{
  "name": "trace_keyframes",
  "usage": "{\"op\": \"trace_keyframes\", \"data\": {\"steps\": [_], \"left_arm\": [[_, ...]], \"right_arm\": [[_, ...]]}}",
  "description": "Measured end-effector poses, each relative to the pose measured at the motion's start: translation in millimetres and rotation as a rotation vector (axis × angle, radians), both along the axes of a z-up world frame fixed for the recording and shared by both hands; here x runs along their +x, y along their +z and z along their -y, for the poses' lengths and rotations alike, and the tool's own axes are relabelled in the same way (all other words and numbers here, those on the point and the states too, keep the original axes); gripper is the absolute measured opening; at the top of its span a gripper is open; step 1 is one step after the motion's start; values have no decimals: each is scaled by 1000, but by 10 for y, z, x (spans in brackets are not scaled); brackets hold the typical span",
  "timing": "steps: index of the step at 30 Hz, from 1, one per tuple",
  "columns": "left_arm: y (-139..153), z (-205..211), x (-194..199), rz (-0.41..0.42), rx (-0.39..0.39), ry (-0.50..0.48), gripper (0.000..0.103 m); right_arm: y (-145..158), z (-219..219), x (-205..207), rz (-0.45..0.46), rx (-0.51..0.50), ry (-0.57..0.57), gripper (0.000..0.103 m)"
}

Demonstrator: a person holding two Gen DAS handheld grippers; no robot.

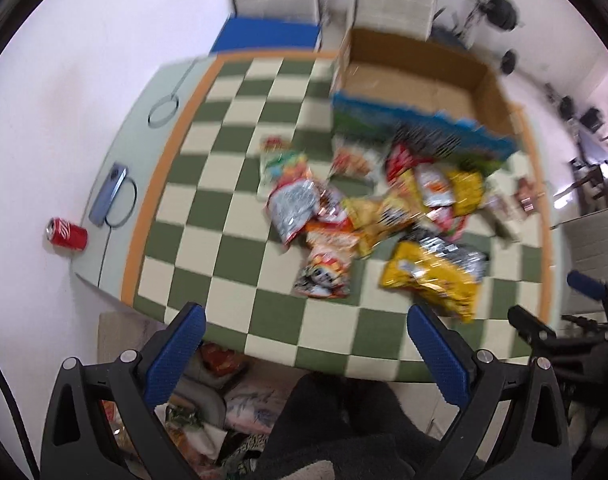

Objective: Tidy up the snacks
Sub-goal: 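Grasp the yellow-black noodle bag with the right tool while the left grasps the orange seed bag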

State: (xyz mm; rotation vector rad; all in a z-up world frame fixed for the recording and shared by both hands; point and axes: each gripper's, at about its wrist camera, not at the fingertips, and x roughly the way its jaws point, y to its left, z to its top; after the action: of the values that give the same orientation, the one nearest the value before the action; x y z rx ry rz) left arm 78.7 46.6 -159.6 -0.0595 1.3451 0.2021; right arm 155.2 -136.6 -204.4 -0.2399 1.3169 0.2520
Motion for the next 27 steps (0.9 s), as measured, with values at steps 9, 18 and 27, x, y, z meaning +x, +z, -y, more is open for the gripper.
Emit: {"op": "trace_keyframes", "data": {"steps": [9,18,27], "left_arm": [[-1080,-74,314,-164,18,47,103],[-1635,-200,557,-236,7,38,103],[-2009,-142,748,-265,-4,-43,103]], "right_arm": [[-1733,-446,817,-255,-139,311,103],[-2528,-825,953,-447,-224,596,103],[-2829,-669,1020,-507,-151,378,99]]}}
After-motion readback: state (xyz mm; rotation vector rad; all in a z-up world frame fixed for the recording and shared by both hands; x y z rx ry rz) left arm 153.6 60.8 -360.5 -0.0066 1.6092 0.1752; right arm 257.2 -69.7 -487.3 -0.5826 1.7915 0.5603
